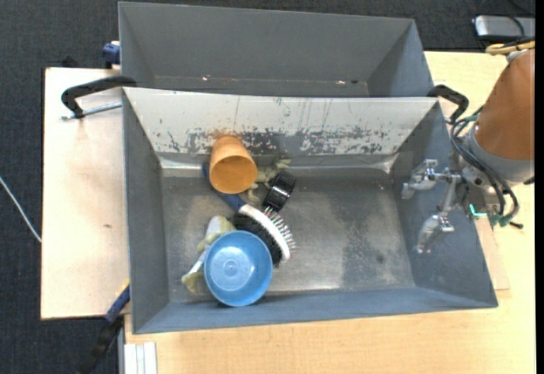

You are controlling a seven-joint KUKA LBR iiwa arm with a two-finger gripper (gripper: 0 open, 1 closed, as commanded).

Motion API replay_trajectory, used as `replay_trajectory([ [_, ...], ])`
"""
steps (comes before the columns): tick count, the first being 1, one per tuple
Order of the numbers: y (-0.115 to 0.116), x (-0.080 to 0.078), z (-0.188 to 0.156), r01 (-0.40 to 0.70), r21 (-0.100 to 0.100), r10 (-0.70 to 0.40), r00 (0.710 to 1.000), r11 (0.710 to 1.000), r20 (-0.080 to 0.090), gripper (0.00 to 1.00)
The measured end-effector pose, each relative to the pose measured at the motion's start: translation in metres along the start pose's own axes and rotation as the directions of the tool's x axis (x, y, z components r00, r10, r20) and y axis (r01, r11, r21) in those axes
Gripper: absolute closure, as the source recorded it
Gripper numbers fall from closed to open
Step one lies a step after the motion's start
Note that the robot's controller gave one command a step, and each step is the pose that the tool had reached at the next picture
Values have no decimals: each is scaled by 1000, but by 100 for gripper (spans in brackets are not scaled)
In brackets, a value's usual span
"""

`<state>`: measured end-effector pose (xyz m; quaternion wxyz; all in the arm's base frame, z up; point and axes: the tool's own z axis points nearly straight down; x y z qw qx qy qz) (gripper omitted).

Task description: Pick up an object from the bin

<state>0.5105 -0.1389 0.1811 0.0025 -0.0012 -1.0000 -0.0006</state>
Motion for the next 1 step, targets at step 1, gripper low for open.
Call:
replay_trajectory([
  [1,65,19,59,-27,-4,27,1000,1000,-1,0],
])
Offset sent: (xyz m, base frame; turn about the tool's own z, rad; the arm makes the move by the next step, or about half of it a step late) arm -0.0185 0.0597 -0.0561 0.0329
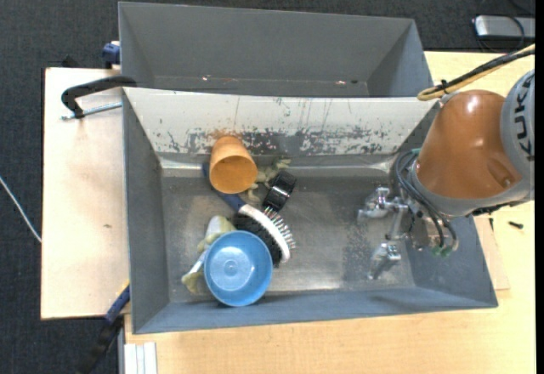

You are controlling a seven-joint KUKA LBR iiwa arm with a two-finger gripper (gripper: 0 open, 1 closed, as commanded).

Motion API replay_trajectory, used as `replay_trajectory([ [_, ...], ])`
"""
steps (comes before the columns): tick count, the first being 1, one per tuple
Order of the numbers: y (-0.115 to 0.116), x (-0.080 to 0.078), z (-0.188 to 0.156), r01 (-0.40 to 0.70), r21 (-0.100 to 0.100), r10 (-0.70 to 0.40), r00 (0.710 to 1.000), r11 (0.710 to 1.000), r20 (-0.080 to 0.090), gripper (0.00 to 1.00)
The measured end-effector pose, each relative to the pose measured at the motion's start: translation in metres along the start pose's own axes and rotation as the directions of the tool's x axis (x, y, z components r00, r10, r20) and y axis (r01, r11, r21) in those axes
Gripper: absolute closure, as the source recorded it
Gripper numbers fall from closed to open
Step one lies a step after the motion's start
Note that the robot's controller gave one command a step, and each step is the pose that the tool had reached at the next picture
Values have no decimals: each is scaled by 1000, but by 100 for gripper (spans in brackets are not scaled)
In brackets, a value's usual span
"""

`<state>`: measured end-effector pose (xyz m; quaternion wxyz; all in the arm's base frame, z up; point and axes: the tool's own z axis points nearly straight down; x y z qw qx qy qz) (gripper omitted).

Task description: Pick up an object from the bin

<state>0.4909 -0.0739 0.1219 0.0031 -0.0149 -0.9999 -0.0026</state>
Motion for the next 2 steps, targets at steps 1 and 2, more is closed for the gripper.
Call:
replay_trajectory([
  [1,-24,-115,19,178,8,-178,984,984,15,0],
  [2,-35,-73,50,262,7,-262,965,965,9,0],
])
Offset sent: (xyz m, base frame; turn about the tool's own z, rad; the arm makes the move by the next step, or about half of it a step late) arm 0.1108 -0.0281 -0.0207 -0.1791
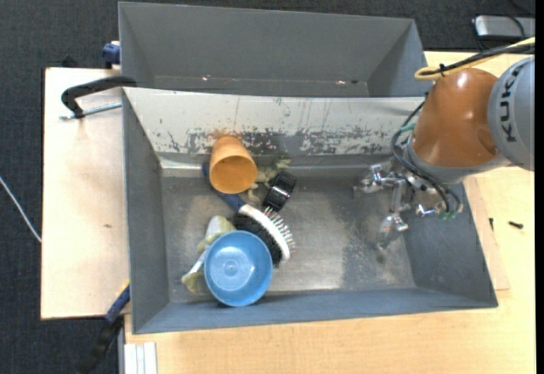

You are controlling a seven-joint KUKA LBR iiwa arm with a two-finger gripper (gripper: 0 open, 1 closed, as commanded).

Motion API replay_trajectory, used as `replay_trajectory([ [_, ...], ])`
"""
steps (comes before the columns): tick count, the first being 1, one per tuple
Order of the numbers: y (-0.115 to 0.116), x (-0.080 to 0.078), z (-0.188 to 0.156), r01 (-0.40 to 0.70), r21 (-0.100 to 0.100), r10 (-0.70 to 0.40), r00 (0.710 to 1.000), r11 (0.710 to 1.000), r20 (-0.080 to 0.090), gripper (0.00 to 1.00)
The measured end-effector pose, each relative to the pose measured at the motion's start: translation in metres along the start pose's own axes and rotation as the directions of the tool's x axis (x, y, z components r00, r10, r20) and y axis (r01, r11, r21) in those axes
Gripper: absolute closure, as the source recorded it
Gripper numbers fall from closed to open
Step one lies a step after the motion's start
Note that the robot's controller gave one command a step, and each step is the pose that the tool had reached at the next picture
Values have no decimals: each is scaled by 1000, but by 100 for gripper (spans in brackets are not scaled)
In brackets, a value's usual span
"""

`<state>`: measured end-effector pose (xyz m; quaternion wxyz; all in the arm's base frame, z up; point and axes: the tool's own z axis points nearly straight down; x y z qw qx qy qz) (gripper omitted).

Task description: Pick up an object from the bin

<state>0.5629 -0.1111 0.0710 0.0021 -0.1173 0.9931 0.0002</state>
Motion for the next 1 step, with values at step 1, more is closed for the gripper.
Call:
replay_trajectory([
  [1,22,-33,-1,-144,2,144,990,990,0,0],
])
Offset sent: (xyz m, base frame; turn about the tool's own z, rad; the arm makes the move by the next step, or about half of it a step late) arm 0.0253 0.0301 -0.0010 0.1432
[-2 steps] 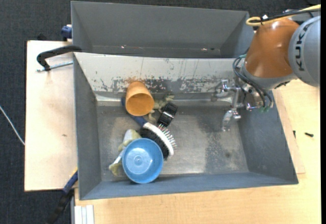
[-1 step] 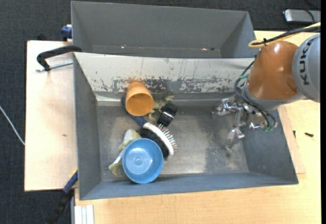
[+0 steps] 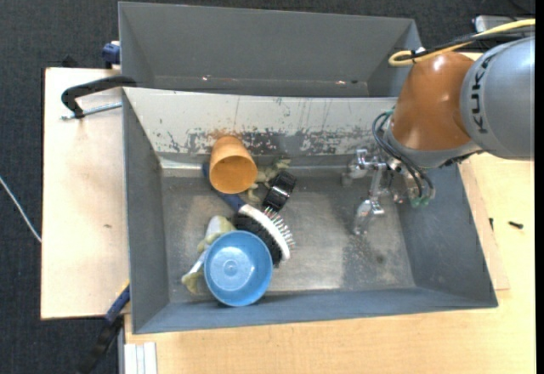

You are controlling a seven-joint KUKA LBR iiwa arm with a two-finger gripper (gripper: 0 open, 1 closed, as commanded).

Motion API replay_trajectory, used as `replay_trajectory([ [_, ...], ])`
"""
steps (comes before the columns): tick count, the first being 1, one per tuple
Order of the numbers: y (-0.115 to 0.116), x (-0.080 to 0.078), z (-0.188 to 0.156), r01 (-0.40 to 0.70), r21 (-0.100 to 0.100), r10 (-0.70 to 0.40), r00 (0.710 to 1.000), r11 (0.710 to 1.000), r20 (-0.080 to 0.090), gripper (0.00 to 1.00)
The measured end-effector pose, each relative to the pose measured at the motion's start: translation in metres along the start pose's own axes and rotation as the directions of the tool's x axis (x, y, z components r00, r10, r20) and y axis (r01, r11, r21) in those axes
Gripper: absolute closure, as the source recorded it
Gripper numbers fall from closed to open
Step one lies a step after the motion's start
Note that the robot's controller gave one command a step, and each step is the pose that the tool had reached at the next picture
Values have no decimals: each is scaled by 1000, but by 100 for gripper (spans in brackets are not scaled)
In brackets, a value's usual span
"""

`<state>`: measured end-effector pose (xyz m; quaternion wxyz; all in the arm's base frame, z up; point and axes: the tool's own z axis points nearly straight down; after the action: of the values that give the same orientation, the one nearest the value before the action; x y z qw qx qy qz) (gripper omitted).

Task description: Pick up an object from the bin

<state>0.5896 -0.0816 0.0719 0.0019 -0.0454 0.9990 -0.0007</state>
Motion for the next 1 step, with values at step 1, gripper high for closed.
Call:
replay_trajectory([
  [1,-8,68,0,-210,-2,210,978,978,0,0],
])
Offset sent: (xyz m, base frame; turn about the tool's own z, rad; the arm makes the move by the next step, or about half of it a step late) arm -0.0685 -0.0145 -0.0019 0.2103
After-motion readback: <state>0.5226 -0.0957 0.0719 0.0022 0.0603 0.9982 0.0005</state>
